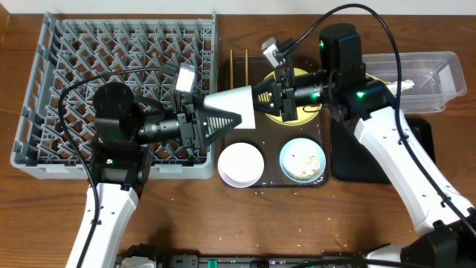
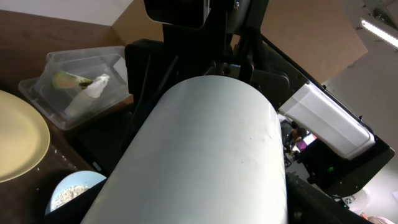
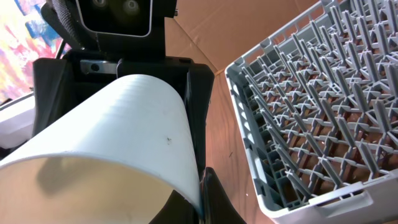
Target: Sort waste into correct bins and load items into the dishwasher
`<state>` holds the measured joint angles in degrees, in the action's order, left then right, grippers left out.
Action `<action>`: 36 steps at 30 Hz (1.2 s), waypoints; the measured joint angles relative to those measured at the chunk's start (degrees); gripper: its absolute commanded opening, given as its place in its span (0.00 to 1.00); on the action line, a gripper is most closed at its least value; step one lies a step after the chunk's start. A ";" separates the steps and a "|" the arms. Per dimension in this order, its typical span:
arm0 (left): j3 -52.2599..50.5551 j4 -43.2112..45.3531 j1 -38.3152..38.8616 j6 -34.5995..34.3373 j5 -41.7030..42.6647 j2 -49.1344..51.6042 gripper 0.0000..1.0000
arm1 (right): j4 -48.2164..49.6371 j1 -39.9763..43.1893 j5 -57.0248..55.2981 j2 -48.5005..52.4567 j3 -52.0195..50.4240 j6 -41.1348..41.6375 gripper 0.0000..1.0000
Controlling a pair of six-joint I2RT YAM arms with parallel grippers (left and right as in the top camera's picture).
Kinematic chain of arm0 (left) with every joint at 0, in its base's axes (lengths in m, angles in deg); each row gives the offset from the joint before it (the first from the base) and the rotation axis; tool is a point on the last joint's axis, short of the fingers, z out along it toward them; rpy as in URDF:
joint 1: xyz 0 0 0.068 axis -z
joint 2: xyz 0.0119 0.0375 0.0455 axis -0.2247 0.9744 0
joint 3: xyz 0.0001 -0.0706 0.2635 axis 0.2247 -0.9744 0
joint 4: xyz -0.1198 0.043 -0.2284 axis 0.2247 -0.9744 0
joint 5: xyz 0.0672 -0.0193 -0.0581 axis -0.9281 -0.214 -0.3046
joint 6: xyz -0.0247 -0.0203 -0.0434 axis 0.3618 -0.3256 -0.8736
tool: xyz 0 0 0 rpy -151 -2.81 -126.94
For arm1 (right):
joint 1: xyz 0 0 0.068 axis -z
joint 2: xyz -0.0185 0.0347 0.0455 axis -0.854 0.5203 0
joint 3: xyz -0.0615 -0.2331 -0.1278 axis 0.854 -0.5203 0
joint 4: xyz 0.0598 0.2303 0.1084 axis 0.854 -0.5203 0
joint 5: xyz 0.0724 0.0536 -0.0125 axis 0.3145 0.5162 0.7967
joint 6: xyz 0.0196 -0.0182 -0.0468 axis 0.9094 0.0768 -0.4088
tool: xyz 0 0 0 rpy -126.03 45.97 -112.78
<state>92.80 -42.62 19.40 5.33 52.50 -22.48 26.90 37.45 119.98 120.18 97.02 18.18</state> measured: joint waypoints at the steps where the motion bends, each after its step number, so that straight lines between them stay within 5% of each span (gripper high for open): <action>1: 0.00 0.02 0.00 0.00 0.02 0.00 0.74 | -0.07 0.13 0.28 -0.02 0.00 0.00 0.01; 11: 0.00 0.61 0.00 0.31 0.63 0.00 0.54 | -0.22 0.50 2.49 -0.02 0.00 0.02 0.03; 12: 0.00 0.61 0.00 0.37 0.66 0.00 0.53 | -0.24 0.50 2.49 -0.02 0.00 0.02 0.07; 16: 0.00 1.18 -0.22 0.44 0.20 -0.02 0.51 | -0.70 0.76 0.68 0.07 0.00 -0.37 0.48; 20: 0.15 -1.44 -1.38 0.74 0.13 -0.17 0.46 | -2.43 2.38 -4.13 0.20 -0.02 -0.94 0.61; 25: 0.46 -17.11 -6.40 3.61 -3.08 -0.42 0.44 | -8.70 6.88 -14.08 0.17 -0.02 -0.90 0.62; 36: 2.97 -50.49 -12.63 7.76 -32.98 -3.37 0.44 | -22.12 5.88 -32.46 -0.81 -0.11 -2.12 0.62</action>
<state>95.77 -93.11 6.77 13.09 19.51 -25.84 4.78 43.33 87.52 119.37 96.91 16.06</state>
